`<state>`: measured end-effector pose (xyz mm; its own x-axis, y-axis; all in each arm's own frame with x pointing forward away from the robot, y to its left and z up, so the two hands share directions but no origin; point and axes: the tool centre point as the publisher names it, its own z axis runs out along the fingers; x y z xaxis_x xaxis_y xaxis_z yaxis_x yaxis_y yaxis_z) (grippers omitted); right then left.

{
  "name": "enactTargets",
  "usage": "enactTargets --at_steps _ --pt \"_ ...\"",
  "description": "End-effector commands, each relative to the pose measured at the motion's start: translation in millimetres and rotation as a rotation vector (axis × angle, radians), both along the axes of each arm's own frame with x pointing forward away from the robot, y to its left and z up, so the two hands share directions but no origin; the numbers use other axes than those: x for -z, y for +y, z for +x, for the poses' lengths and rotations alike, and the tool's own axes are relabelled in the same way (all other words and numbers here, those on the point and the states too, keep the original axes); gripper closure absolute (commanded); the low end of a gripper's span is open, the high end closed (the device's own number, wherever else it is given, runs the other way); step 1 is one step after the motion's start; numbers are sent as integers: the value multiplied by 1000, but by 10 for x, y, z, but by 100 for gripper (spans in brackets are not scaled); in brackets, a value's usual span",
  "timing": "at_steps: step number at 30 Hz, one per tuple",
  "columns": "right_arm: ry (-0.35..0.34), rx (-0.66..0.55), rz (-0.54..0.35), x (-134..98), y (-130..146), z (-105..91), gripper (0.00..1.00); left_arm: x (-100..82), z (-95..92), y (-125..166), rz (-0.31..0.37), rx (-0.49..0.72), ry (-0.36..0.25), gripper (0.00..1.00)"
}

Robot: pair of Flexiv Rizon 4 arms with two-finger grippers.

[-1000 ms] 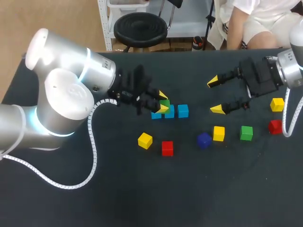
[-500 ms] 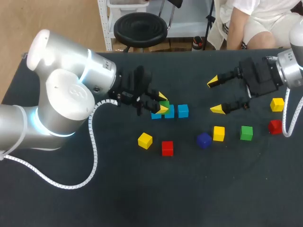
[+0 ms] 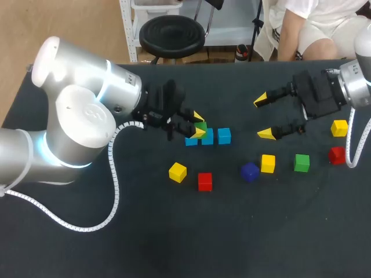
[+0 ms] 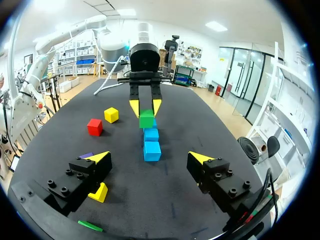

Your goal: Place the blue cubes, place green cubes on the blue cubes, place the yellow cubes on the green cubes, then place the red cubes on the yellow cubes, and place purple cube on the red cubes.

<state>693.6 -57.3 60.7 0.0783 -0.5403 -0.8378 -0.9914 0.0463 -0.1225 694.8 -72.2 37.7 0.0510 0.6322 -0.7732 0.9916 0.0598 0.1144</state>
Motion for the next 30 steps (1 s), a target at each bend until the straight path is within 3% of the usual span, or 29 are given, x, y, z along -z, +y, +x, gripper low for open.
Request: enactTargets --at_steps 1,30 --pt "-2 1 1 1 -1 -5 0 -18 32 -13 2 0 -4 100" --pt "-2 1 1 1 -1 -5 0 26 45 17 3 -13 -13 100"
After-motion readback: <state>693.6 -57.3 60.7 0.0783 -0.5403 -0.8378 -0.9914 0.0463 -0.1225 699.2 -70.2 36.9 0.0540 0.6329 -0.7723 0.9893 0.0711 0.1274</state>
